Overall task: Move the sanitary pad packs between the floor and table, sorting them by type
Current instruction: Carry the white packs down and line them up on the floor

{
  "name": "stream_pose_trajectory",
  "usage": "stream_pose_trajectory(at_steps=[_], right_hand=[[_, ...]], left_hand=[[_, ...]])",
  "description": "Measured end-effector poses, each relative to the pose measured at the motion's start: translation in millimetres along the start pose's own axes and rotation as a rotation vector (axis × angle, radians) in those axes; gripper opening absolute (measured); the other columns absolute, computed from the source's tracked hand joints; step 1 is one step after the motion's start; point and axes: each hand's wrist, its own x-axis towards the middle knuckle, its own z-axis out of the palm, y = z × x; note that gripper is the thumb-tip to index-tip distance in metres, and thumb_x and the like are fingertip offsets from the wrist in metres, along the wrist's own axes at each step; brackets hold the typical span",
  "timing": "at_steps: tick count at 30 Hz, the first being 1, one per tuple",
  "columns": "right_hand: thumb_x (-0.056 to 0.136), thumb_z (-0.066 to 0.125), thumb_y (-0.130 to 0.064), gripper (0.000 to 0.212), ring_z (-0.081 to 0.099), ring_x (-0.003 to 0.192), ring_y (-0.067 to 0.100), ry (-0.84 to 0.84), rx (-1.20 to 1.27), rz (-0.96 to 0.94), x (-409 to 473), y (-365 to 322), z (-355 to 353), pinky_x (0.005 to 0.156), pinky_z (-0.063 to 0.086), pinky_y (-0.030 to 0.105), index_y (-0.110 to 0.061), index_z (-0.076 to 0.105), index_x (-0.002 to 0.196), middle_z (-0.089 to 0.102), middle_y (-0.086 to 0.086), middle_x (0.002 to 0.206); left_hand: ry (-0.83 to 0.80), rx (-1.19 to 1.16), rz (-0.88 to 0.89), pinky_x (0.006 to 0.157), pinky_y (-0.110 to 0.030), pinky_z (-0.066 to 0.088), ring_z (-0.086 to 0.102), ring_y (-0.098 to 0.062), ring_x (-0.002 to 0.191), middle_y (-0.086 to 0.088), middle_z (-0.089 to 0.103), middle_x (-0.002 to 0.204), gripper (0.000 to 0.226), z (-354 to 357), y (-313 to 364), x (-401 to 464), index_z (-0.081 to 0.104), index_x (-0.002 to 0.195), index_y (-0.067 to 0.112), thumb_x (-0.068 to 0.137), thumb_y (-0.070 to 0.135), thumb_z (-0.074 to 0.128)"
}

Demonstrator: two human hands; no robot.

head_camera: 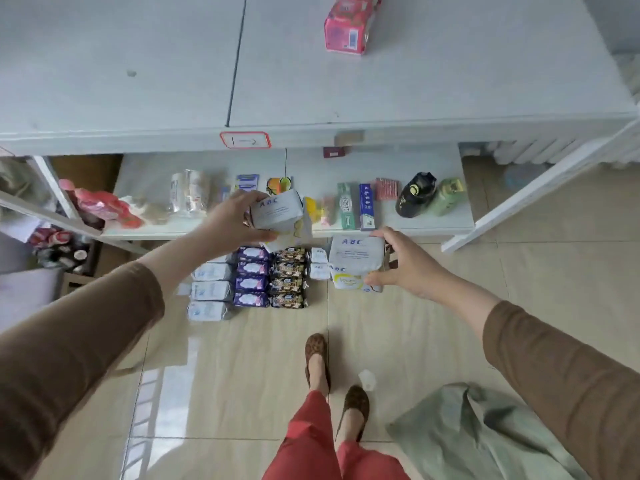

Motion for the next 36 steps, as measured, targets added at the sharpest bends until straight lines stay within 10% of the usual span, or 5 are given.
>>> stream_pose_trajectory(at_steps=[6,12,19,36], right_hand=[[0.068,0.087,-0.032,0.067,0.058,0.098,0.009,-0.025,-0.037,0.127,-11,106,79,0.066,0.043,0.012,-0.044,0.042,0.116,0.060,-0.019,0.106],[0.067,0.086,-0.032,0.069,0.060,0.106,0.017,0.085,0.084,0.310,12,218,171,0.083,0.052,0.033,-0.033,0.044,0.122,0.058,-0.006,0.115],[0.068,0.089,-0.014,0.067,0.056,0.112,0.024,0.174,0.196,0.358,65,338,277,0.093,0.052,0.049,-0.018,0.053,0.124,0.061,0.001,0.121],[0.074,0.078,-0.017,0.062,0.048,0.114,-0.009,0.228,0.223,0.295,174,486,396,0.096,0.054,0.029,-0.035,0.048,0.126,0.043,-0.012,0.122]], left_hand=[[-0.104,0.024,-0.102,0.081,-0.033,0.048,0.058,-0.016,0.091,0.011,0.051,0.115,0.077,128,-79,-1,0.051,0.134,0.031,0.067,0.042,0.087],[-0.125,0.001,-0.180,0.060,-0.022,0.040,0.055,-0.007,0.080,0.013,0.055,0.108,0.072,246,-165,29,0.050,0.124,0.032,0.063,0.037,0.088],[-0.191,0.085,-0.061,0.079,-0.031,0.046,0.056,-0.021,0.091,-0.001,0.046,0.125,0.070,382,-236,94,0.048,0.135,0.024,0.074,0.027,0.083],[0.065,0.610,0.095,0.091,-0.043,0.038,0.047,-0.029,0.112,-0.001,0.060,0.117,0.062,558,-345,212,0.051,0.127,0.026,0.073,0.040,0.078]])
